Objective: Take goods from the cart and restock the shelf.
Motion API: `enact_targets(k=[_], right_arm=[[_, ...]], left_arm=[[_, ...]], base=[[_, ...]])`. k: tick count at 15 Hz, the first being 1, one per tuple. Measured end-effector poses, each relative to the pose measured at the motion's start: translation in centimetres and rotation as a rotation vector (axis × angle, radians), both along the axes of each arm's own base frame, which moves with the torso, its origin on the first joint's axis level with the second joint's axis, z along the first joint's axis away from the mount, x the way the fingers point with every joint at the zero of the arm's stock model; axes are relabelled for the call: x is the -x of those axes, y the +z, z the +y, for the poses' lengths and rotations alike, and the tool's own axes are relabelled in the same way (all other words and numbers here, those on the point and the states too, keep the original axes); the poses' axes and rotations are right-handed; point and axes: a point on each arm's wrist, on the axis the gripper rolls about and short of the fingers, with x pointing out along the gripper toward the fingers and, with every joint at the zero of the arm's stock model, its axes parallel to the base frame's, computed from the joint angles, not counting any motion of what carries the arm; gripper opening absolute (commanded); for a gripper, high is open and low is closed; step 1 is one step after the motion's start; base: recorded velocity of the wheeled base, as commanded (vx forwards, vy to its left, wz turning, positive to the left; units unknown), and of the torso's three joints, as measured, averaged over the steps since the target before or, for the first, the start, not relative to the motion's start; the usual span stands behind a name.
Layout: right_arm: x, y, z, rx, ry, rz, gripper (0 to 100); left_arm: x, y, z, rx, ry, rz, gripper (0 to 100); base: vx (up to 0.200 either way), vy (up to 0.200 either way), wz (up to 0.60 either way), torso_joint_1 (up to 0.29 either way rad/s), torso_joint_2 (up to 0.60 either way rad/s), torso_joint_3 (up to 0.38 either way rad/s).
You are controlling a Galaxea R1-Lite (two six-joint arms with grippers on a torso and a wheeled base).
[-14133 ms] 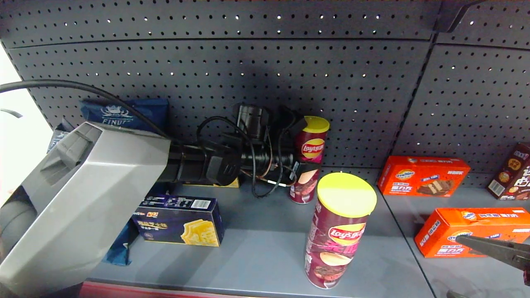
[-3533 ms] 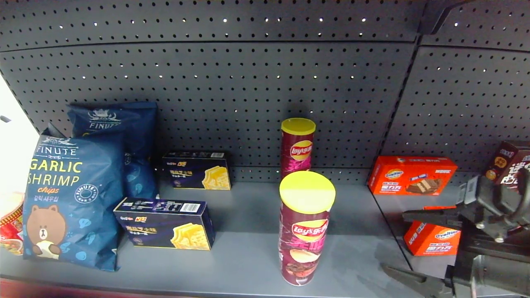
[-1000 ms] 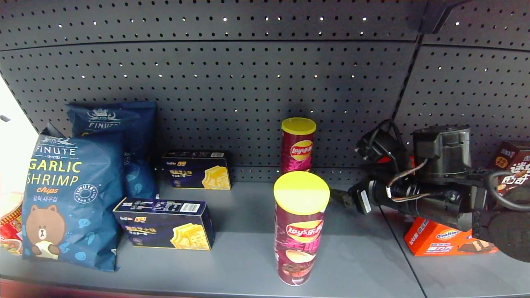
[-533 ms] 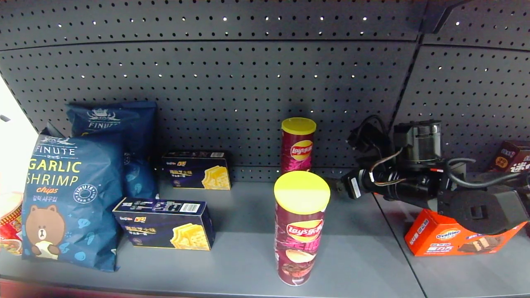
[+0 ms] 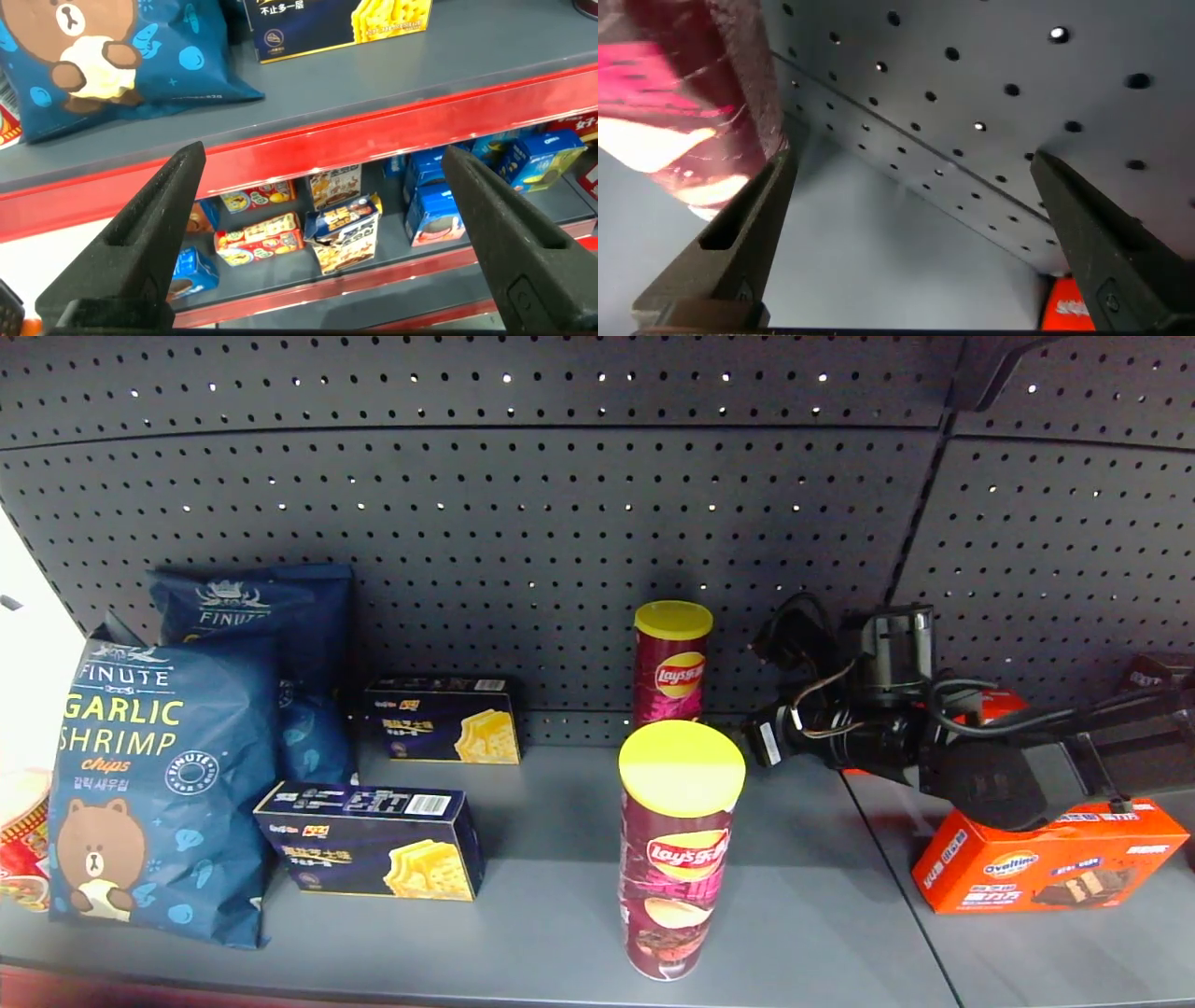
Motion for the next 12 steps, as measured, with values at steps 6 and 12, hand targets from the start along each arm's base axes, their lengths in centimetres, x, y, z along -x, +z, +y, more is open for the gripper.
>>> enact_targets(k=[6, 12], right_arm=[[-1.0, -0.7, 1.1, 0.0, 0.012, 0.001, 100], [-0.9, -1.0, 1.4, 0.003, 0.016, 0.004, 100]], left_arm=[[0.0, 0.0, 0.0, 0.0, 0.0, 0.0, 100], [0.0, 0.0, 0.0, 0.0, 0.0, 0.0, 100]], base=[[0.0, 0.0, 0.0, 0.0, 0.0, 0.0], [0.0, 0.0, 0.0, 0.0, 0.0, 0.0]])
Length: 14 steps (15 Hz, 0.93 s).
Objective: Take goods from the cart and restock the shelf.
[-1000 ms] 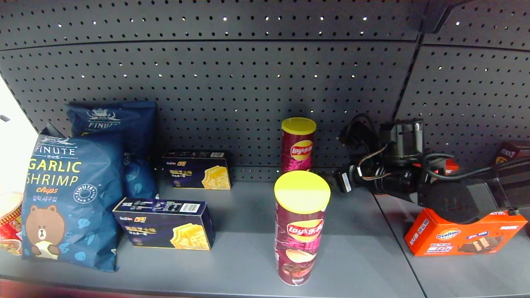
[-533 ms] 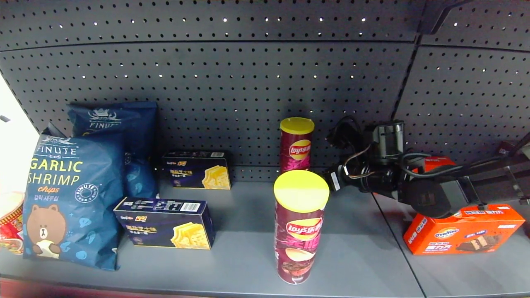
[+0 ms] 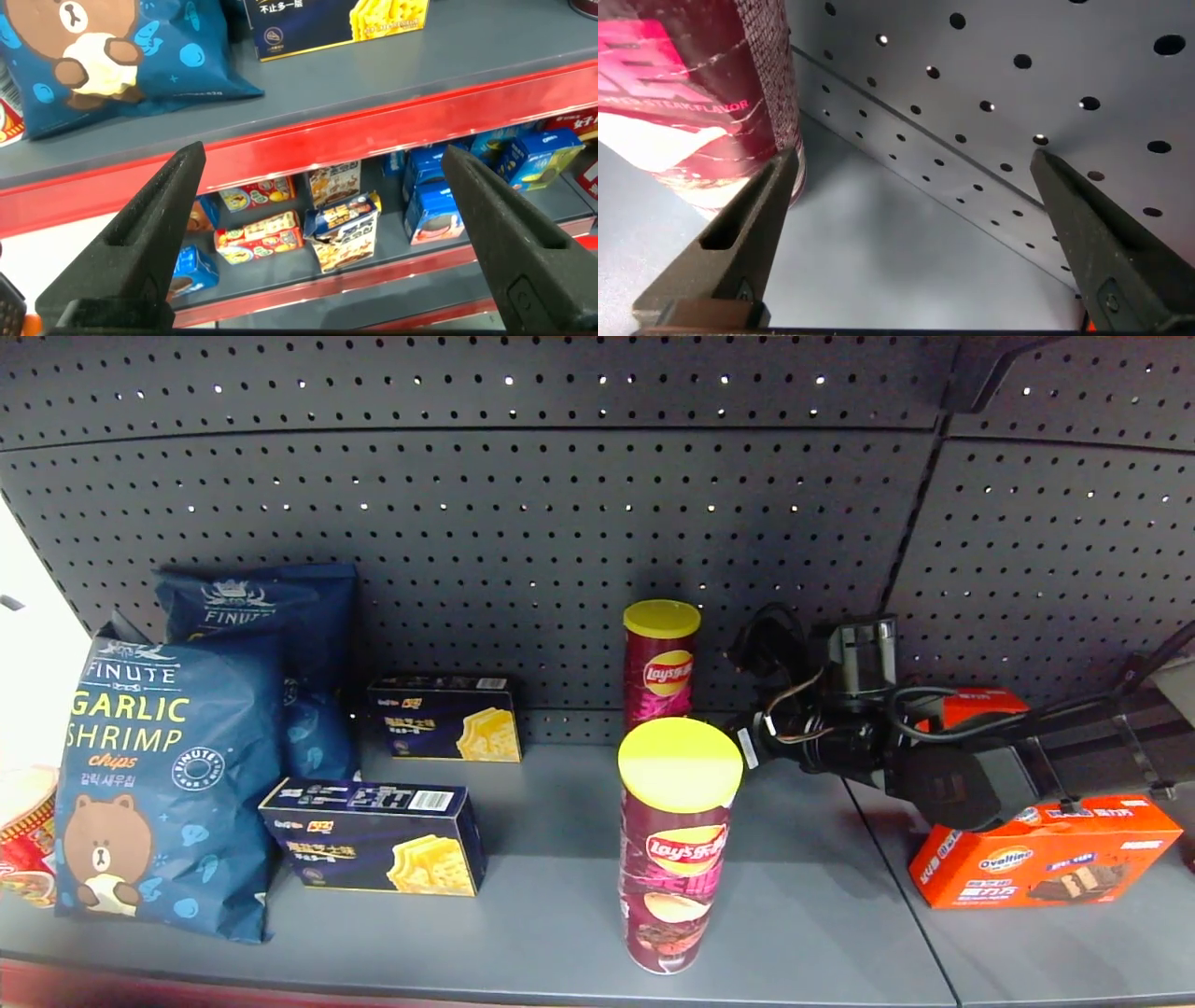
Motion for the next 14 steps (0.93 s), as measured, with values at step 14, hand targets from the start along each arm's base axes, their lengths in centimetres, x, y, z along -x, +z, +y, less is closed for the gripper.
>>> enact_targets(k=[14], right_arm=[[19.3, 2.5, -12.3, -0.033, -0.071, -0.055, 100]], left_arm=[[-0.2, 0.0, 0.0, -0.002, 0.0, 0.018, 100]], base=[[0.0, 0.0, 0.0, 0.0, 0.0, 0.0]])
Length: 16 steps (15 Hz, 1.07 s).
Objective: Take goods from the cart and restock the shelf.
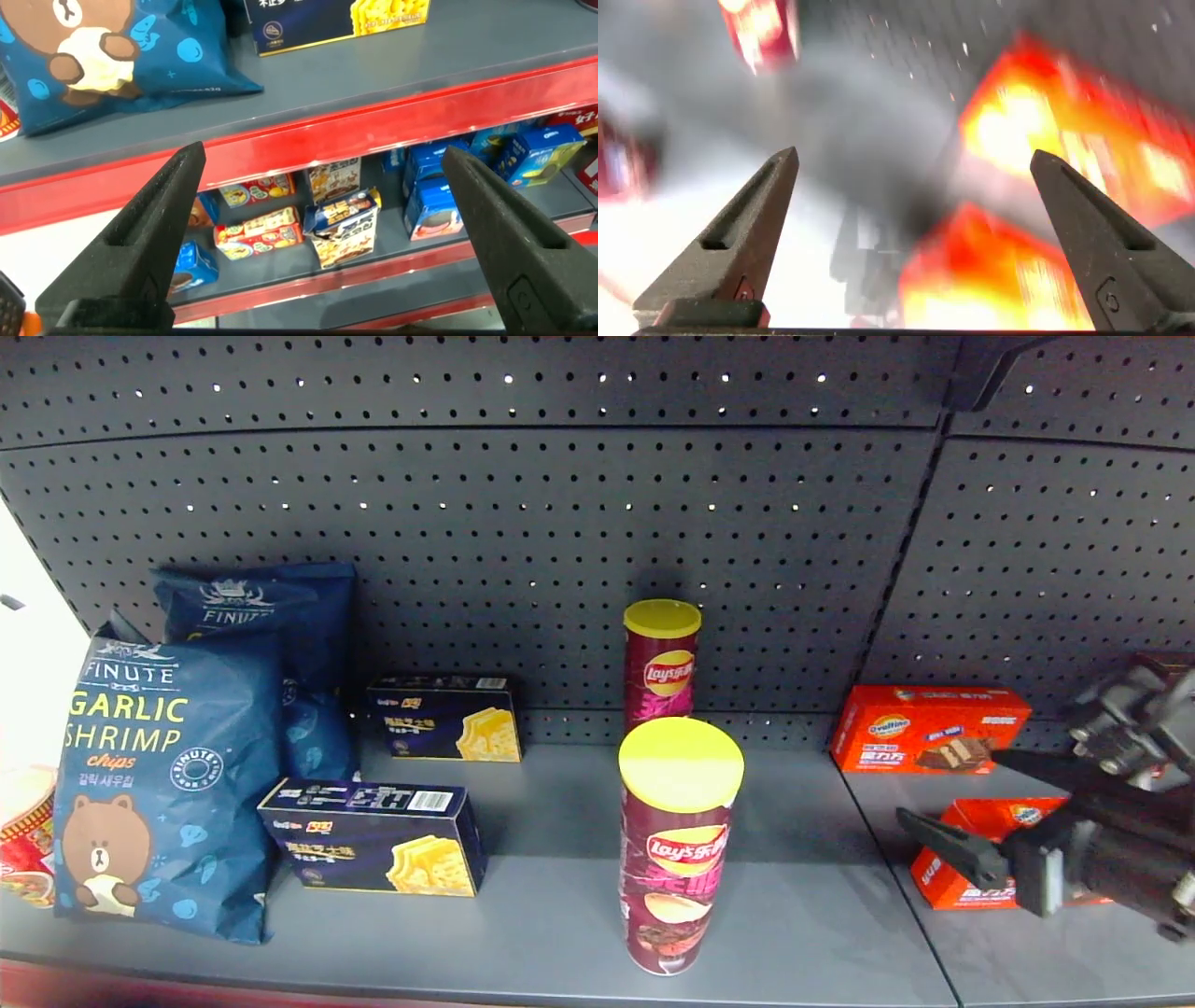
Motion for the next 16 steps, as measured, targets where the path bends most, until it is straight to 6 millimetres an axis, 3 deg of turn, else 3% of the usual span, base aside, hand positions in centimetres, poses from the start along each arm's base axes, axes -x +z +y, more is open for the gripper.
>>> enact_targets(k=[3, 6, 12, 16], right_arm=[[5.1, -2.7, -3.8, -0.007, -0.115, -0.01, 100], [8.4, -4.5, -5.6, -0.022, -0.225, -0.055, 100], [13.2, -8.8, -7.0, -0.06, -0.461, -0.079, 100], [16.0, -10.7, -6.8, -0.124, -0.536, -0.112, 100]], left_arm=[[-0.1, 0.0, 0.0, -0.001, 0.003, 0.009, 100], [-0.2, 0.0, 0.0, -0.003, 0.003, 0.026, 100], [-0.4, 0.0, 0.0, -0.006, 0.025, 0.043, 100], [-0.8, 0.1, -0.1, -0.014, 0.211, 0.085, 100]], base=[[0.0, 0.0, 0.0, 0.0, 0.0, 0.0], [0.0, 0.0, 0.0, 0.0, 0.0, 0.0], [0.0, 0.0, 0.0, 0.0, 0.0, 0.0], [0.0, 0.0, 0.0, 0.0, 0.0, 0.0]])
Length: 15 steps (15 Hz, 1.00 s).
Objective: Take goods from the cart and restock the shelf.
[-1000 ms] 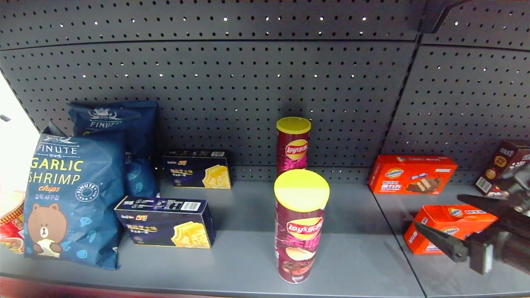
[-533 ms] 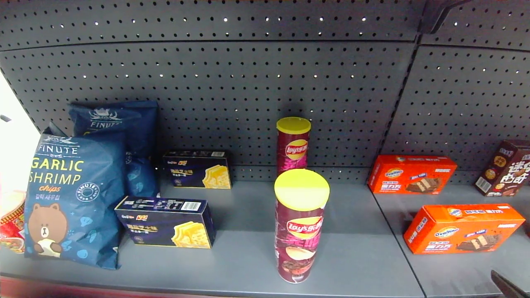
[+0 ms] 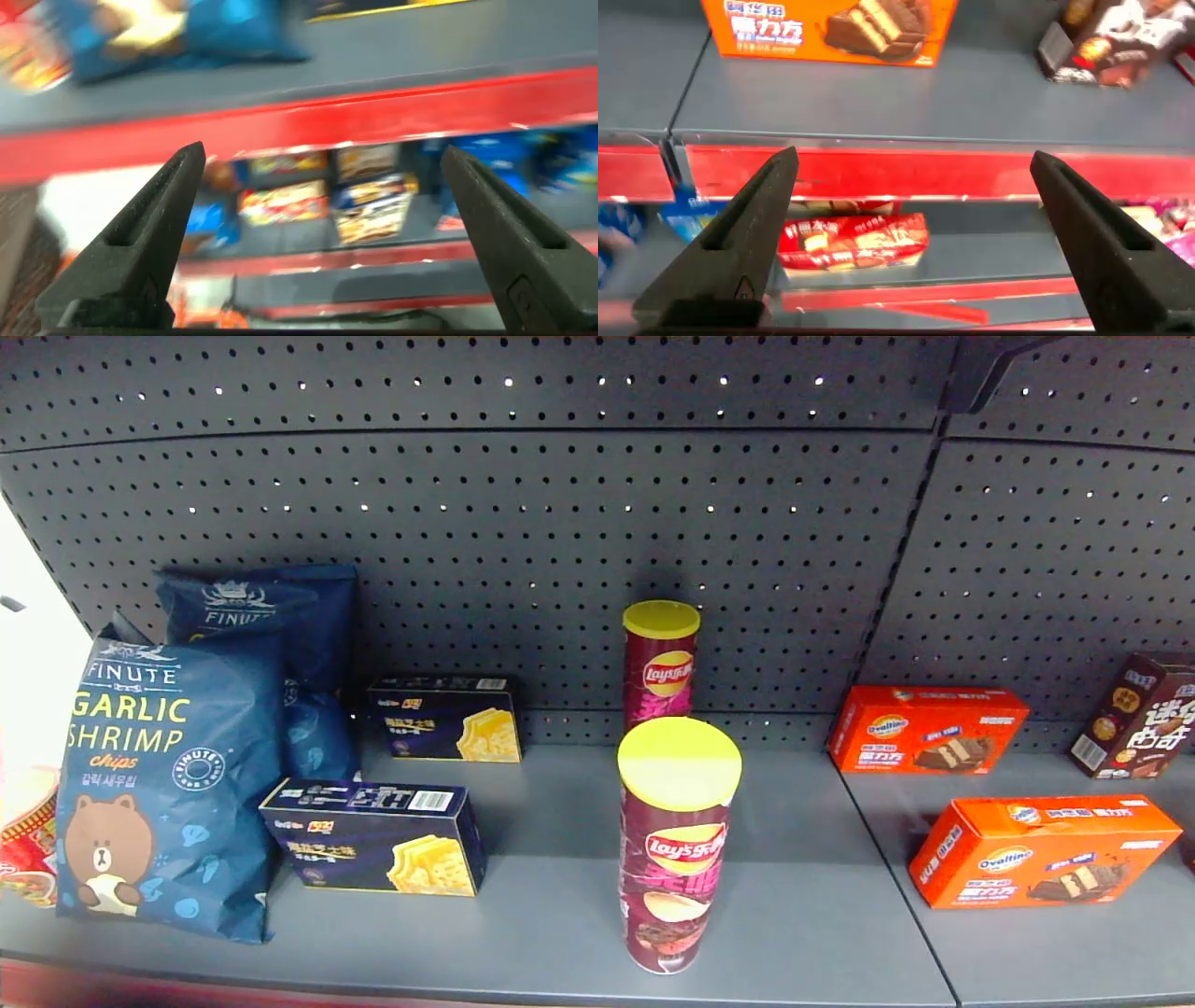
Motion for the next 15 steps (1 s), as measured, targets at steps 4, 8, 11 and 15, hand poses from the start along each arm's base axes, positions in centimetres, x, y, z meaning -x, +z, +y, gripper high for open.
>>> enact_targets(k=[4, 8, 11, 15], right_arm=[[0.6, 0.0, 0.0, -0.042, -0.041, -0.098, 100], [0.7, -0.1, 0.1, -0.04, 0.006, -0.106, 100], [0.7, -0.1, 0.1, -0.039, 0.007, -0.107, 100], [0.7, -0.1, 0.1, -0.04, 0.007, -0.107, 100]], left_arm=[[0.2, 0.0, -0.1, -0.004, 0.099, -0.024, 100], [0.9, -0.1, -0.3, 0.008, 0.036, -0.113, 100], [1.2, -0.1, -0.2, 0.017, -0.117, -0.136, 100], [1.6, -0.4, -0.1, 0.033, -0.149, -0.195, 100]], base=[[0.0, 0.0, 0.0, 0.0, 0.0, 0.0], [0.0, 0.0, 0.0, 0.0, 0.0, 0.0], [0.0, 0.0, 0.0, 0.0, 0.0, 0.0], [0.0, 0.0, 0.0, 0.0, 0.0, 0.0]])
